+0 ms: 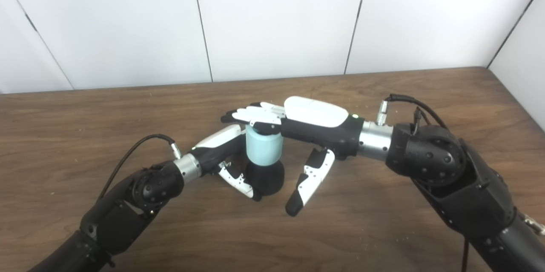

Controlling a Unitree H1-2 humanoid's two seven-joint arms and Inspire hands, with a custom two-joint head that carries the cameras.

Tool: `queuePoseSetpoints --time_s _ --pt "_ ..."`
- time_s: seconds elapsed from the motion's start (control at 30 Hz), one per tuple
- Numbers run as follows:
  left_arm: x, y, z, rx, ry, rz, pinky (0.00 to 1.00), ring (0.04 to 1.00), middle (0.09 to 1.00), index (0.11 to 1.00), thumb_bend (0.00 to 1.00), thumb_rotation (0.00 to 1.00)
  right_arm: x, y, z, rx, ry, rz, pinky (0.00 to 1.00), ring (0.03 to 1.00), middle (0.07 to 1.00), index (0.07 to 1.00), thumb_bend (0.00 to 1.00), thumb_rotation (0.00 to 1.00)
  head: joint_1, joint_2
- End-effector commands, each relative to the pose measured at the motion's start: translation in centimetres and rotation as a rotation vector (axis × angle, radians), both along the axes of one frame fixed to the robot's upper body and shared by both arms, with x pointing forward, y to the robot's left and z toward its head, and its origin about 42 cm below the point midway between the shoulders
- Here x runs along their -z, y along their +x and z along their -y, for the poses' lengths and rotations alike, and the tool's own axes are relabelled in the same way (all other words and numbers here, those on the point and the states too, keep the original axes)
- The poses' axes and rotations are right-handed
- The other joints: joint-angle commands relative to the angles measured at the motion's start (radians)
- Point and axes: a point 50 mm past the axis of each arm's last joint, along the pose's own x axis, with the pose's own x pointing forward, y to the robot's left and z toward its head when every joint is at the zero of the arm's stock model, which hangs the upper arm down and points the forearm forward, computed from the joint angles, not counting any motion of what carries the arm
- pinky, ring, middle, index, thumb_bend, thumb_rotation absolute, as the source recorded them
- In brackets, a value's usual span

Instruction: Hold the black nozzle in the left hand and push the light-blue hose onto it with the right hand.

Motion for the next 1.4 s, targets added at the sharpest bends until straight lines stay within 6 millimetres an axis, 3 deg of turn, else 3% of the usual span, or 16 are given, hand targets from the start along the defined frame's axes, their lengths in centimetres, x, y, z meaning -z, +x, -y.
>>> queuePoseSetpoints --time_s 0.0,0.4,0.8,1.03,1.2,1.37 --pt "5.7 -2.2 -2.0 0.005 0.196 -0.218 1.0 1.0 0.94 0.48 0.52 0.06 2.3 -0.8 0.0 -0.02 -0.077 -0.132 1.0 1.0 1.0 1.0 0.88 0.74 -0.001 0.0" --pt "5.7 -2.2 -1.9 0.007 0.199 -0.214 1.0 1.0 0.94 0.48 0.52 0.06 2.9 -1.2 -0.6 -0.165 -0.291 0.221 1.0 1.0 1.0 1.0 0.85 0.73 0.003 0.003" --pt "5.5 -2.3 -1.9 -0.01 0.213 -0.205 1.0 1.0 0.938 0.481 0.52 0.06 3.4 -1.4 -0.9 -0.257 -0.506 0.447 1.0 1.0 1.0 0.997 0.8 0.84 0.003 0.006" --pt "5.4 -2.3 -1.9 -0.009 0.211 -0.201 1.0 1.0 0.938 0.48 0.52 0.06 2.9 -1.0 -0.7 -0.21 -0.408 0.395 1.0 1.0 1.0 0.997 0.8 0.86 0.003 0.005" --pt "5.6 -2.0 -2.0 0.006 0.199 -0.206 1.0 1.0 0.94 0.48 0.52 0.06 0.0 -0.2 -0.4 -0.12 -0.208 0.398 1.0 1.0 1.0 0.994 0.78 0.82 -0.001 0.001" --pt "5.7 -1.8 -2.1 0.014 0.19 -0.213 1.0 1.0 0.943 0.48 0.52 0.06 -2.6 -0.1 -0.9 -0.072 -0.109 0.509 1.0 1.0 1.0 0.974 0.75 0.74 -0.001 -0.001"
